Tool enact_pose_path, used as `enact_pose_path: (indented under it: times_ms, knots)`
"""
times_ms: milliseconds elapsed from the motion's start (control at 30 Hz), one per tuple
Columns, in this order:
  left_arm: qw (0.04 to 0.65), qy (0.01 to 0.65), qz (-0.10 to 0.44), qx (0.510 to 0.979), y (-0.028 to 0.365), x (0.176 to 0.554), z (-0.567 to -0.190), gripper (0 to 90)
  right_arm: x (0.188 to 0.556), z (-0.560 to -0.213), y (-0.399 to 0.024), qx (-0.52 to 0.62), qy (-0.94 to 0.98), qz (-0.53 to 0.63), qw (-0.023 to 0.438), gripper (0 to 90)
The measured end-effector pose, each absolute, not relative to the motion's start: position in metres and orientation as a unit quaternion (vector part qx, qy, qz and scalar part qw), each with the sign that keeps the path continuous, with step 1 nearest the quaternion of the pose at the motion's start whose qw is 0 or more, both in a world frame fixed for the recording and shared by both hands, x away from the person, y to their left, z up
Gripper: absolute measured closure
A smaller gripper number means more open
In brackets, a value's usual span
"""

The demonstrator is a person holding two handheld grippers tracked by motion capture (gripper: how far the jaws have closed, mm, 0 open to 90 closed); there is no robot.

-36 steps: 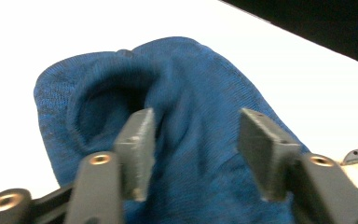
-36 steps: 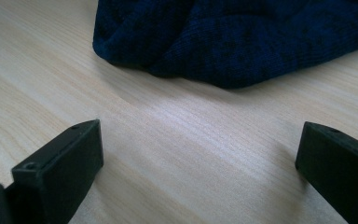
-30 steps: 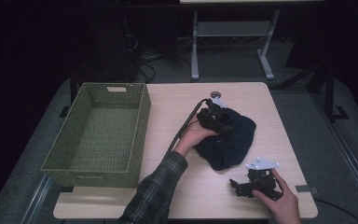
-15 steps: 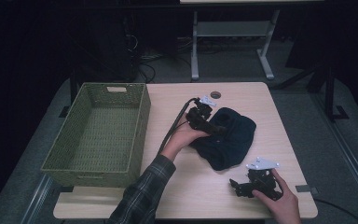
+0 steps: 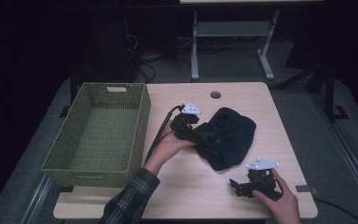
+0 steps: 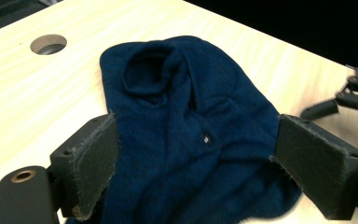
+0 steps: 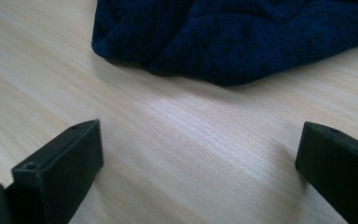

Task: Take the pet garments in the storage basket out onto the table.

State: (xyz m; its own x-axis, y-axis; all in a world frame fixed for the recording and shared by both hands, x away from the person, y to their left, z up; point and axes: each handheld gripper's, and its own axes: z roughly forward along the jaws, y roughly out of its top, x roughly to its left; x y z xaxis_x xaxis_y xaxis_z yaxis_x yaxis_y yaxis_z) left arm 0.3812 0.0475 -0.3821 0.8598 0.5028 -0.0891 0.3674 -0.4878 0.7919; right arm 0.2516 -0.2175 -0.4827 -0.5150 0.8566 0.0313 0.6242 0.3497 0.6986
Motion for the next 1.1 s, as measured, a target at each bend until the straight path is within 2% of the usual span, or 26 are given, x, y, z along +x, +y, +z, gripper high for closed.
enact_pose_path:
  times_ms: [600, 1100]
  knots:
    - [0.450, 0.288, 0.098, 0.840, 0.092, 0.331, -0.407, 13.2, 0.252, -0.483, -0.217, 0.461, 0.803, 0.335, 0.173, 0.4]
    - [0.407, 0.296, 0.089, 0.860, 0.109, 0.305, -0.442, 13.1, 0.252, -0.483, -0.218, 0.460, 0.803, 0.335, 0.175, 0.4]
